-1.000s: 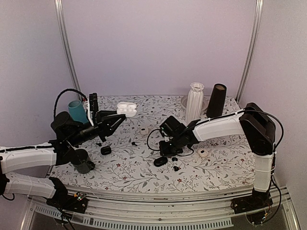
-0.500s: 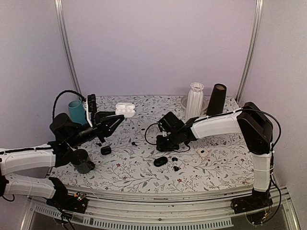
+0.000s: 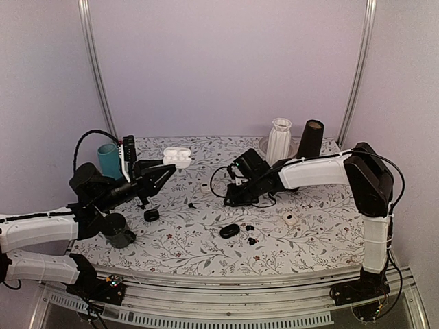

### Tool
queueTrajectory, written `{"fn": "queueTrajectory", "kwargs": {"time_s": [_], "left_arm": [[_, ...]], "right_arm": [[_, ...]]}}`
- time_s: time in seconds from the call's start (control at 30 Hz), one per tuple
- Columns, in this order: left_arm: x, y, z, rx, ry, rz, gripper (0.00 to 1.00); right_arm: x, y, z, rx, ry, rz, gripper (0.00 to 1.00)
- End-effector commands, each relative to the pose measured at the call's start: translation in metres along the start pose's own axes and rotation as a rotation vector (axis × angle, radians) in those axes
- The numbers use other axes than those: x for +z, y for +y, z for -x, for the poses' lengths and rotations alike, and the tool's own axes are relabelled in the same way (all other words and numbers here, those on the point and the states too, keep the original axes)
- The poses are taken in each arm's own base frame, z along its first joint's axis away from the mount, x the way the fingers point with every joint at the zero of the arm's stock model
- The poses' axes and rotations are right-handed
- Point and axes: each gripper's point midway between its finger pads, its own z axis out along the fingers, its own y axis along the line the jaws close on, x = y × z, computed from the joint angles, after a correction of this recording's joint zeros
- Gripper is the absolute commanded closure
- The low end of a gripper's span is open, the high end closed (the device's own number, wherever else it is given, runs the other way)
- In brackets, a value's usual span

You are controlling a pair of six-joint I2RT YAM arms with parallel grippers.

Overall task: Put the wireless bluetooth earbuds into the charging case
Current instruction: Adjust the earbuds at the center of the board.

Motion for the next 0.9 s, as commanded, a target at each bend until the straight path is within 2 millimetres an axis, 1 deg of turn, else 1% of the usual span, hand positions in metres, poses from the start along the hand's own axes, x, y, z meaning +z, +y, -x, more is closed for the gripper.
{"fn": "queueTrajectory", "kwargs": {"time_s": [0.0, 0.13, 0.27, 0.37, 0.5, 0.87], "left_arm": [[-0.005, 0.003, 0.004, 0.015, -0.024, 0.015, 1.0], [-0.005, 0.004, 0.005, 0.017, -0.025, 0.018, 1.0], [-0.005, 0.004, 0.005, 0.016, -0.023, 0.019, 1.0], [-0.005, 0.004, 0.006, 0.017, -0.023, 0.021, 1.0], [-0.006, 0.004, 0.006, 0.017, -0.021, 0.026, 1.0], [-0.007, 0.004, 0.008, 0.017, -0.023, 0.028, 1.0]], "right_arm": [[-0.013, -0.003, 0.023, -0.091, -0.029, 0.037, 0.77], [-0.002, -0.002, 0.018, -0.174, 0.005, 0.064, 0.78], [0.006, -0.011, 0.015, -0.224, 0.021, 0.052, 0.78], [0.008, -0.017, 0.016, -0.238, 0.023, 0.049, 0.78], [0.011, -0.016, 0.01, -0.279, 0.039, 0.069, 0.78], [0.018, -0.032, -0.005, -0.312, 0.071, 0.024, 0.78]]}}
